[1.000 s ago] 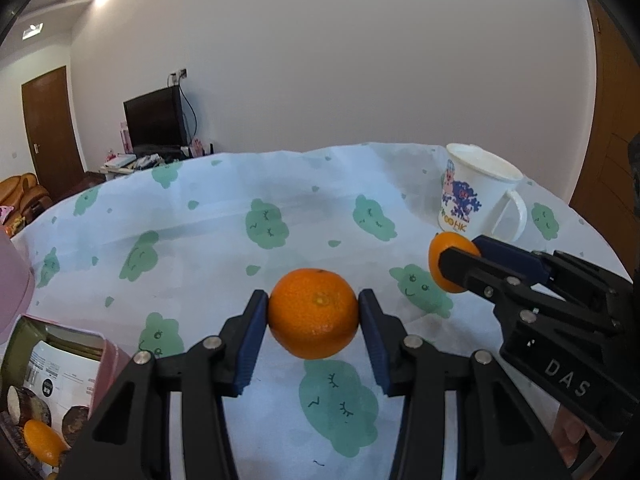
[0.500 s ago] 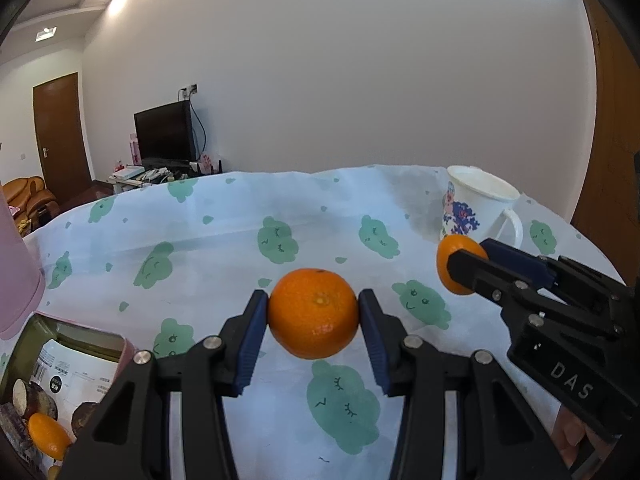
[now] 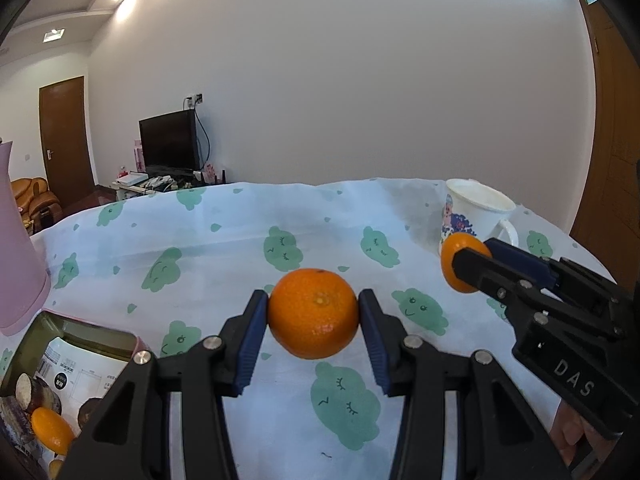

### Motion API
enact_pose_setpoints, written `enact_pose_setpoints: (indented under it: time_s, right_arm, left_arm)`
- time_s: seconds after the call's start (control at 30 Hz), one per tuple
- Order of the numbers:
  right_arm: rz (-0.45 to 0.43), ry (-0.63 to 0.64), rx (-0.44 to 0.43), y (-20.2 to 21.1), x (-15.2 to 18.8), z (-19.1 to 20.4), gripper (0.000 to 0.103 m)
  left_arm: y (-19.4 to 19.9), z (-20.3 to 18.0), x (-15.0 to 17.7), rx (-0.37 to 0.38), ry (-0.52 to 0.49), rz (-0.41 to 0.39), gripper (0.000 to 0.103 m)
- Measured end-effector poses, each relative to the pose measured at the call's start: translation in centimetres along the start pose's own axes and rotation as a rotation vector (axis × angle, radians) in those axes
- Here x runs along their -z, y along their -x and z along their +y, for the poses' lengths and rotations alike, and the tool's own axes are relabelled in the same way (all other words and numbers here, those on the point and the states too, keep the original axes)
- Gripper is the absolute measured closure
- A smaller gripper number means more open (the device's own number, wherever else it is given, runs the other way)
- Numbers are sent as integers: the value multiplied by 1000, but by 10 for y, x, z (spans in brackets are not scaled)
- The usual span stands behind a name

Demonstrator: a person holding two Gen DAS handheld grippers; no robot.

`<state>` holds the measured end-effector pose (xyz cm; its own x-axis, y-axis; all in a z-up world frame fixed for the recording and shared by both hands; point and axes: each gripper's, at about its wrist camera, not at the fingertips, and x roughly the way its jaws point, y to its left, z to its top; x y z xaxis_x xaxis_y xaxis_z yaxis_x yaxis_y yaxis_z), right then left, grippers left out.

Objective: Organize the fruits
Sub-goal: 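Lift and carry the orange with the left tool while the right tool carries its orange toward the tin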

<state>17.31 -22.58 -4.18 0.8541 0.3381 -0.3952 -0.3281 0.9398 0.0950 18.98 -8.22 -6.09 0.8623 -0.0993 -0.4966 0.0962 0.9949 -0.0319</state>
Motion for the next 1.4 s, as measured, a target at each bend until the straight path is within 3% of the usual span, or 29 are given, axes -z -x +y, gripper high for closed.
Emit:
enact_pose_setpoints:
  time_s: [0.9, 1.4]
  right_arm:
    - [-85, 37, -10, 19, 3, 9, 69]
    - [-111, 56, -17, 30, 7, 16, 69]
  left_arm:
    - [24, -2, 5, -50, -21, -97, 55]
    - [37, 4, 10, -65, -16, -105, 55]
